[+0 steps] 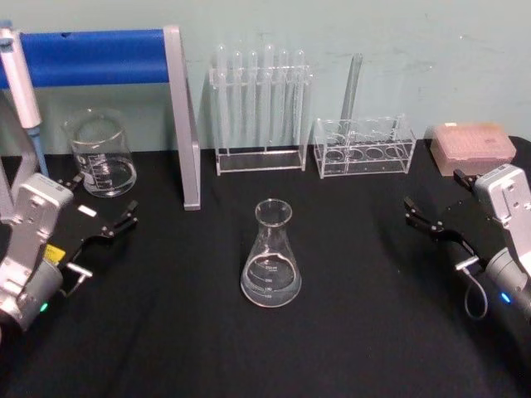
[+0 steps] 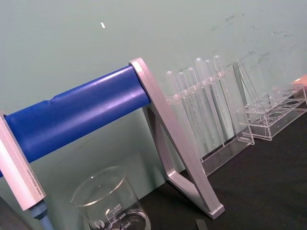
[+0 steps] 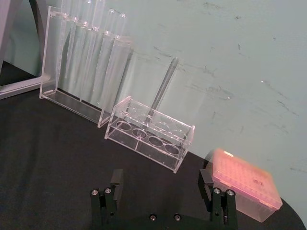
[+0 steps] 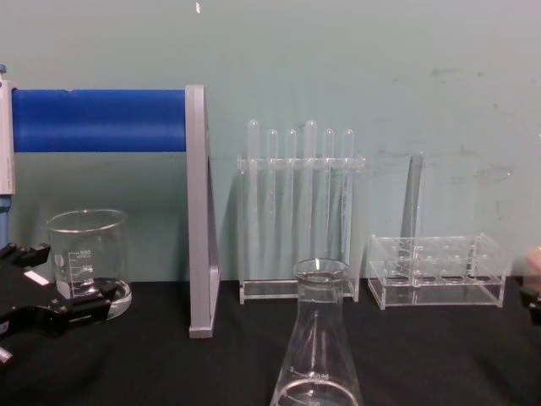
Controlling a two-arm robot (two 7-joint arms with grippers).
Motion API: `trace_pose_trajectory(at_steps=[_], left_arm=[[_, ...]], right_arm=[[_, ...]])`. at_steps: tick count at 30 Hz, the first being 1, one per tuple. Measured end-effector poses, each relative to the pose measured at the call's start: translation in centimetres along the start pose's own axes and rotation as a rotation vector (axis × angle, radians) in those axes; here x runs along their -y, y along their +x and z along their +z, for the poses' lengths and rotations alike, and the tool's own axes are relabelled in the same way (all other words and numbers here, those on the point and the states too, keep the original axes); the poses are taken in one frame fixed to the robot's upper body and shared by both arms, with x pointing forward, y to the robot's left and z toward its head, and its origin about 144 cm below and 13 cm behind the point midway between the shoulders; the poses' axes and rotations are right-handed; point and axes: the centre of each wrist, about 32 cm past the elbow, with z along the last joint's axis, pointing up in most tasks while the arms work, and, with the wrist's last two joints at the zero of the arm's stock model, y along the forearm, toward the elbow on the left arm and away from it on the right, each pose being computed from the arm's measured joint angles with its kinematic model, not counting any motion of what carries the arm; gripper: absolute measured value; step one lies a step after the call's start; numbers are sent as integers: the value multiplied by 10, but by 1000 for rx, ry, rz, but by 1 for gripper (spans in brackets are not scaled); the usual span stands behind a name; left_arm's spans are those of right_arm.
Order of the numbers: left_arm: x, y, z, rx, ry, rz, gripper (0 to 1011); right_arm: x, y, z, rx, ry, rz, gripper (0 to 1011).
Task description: Grasp the erlenmeyer flask with one hand, shake it three times, then place it back.
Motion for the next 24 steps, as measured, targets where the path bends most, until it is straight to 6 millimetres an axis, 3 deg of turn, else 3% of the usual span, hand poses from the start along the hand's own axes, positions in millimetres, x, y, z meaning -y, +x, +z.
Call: trace_pose_trajectory(at_steps=[24], left_arm=[[0,0,0,0,0,0,1001]], right_arm=[[2,4,2,-19,28,48,1003]])
